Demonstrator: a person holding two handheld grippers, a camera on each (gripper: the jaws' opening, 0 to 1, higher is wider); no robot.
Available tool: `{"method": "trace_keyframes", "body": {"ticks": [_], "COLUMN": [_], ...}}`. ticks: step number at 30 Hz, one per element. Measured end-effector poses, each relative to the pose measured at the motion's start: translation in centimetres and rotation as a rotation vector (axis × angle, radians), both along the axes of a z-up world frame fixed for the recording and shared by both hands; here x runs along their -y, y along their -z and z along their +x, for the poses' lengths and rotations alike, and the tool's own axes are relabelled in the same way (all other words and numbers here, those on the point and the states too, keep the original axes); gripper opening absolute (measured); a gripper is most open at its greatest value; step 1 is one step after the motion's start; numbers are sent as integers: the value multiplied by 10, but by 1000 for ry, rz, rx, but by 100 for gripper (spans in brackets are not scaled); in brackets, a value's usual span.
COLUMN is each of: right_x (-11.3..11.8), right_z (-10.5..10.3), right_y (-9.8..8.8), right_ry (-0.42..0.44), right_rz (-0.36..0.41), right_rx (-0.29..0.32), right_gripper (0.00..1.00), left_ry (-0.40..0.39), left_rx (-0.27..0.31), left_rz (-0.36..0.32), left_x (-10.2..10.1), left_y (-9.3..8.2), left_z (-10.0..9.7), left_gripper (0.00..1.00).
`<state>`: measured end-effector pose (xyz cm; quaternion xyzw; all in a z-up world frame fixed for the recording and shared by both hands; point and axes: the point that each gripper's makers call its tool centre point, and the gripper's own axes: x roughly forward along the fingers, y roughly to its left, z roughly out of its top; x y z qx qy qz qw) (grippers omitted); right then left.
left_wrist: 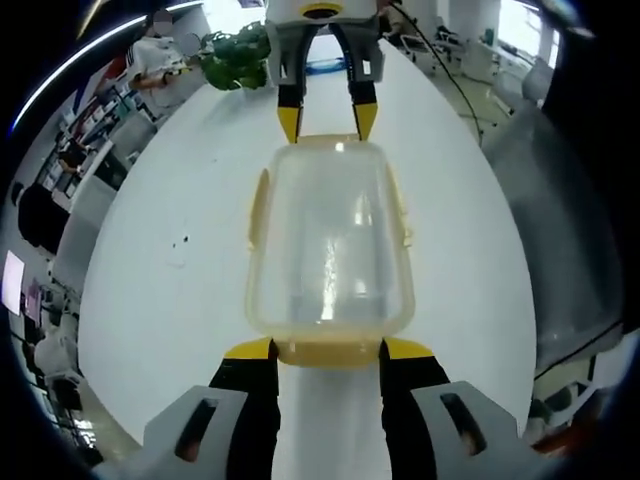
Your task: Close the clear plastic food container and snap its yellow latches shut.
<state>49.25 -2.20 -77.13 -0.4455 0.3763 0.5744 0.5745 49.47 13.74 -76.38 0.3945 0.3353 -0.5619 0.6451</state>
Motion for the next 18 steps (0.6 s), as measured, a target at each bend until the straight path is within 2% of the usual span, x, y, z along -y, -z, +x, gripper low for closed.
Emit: {"method": "trace_keyframes", "body": {"ticks": [18], "right_x": [30], "right_z": [4], "right_y": [-3], "right_ry": [24], "right_rz": [-13], "right_rx": [18], "right_gripper": [36], "left_ry": [16], "left_rx": [-5], "left_rz": [-11], "left_x": [30], "left_y": [-1], "left_z": [6], "left_gripper": [36]}}
